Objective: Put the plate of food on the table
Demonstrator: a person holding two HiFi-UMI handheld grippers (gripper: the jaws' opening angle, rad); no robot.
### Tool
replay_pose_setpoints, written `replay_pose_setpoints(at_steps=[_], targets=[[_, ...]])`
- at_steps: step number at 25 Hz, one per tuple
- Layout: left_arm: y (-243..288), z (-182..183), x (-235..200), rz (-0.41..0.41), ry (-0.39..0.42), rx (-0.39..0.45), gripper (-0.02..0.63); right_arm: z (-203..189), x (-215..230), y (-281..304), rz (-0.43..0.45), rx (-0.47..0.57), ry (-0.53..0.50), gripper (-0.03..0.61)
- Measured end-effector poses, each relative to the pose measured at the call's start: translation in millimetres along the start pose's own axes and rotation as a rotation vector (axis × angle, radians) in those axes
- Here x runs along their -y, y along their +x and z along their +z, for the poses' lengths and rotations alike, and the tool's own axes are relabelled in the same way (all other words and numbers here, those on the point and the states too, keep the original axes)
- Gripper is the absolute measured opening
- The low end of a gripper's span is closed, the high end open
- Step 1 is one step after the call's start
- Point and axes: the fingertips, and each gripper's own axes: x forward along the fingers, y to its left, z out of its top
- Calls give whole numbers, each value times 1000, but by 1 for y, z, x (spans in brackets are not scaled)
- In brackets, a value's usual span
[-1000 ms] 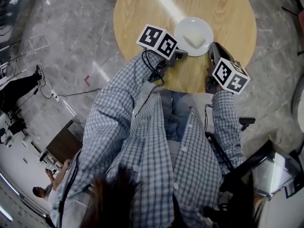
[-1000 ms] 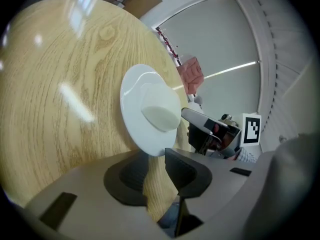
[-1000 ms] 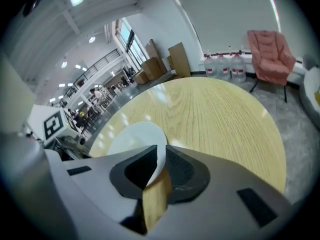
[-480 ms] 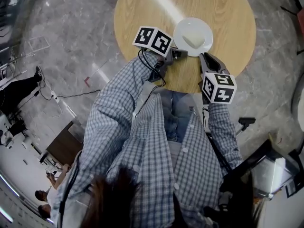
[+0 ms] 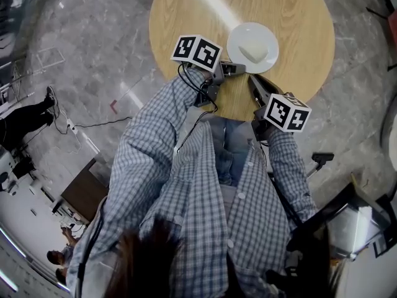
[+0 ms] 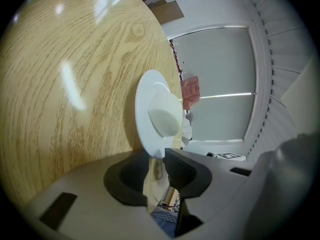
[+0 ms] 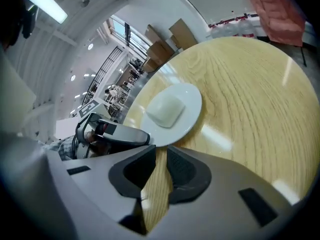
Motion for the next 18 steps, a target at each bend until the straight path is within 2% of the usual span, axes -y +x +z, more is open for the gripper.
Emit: replay_pose_setpoints(at_steps=[5, 13, 18], targets=[[0, 0, 4, -3, 10, -7, 86, 7, 2, -1, -9, 21, 30, 55], [4, -8, 5, 0, 51, -66, 86, 25, 11, 1, -33, 63, 40, 55], [3, -6, 5, -13, 37, -54, 86, 33, 11, 4, -43, 67, 23, 55]])
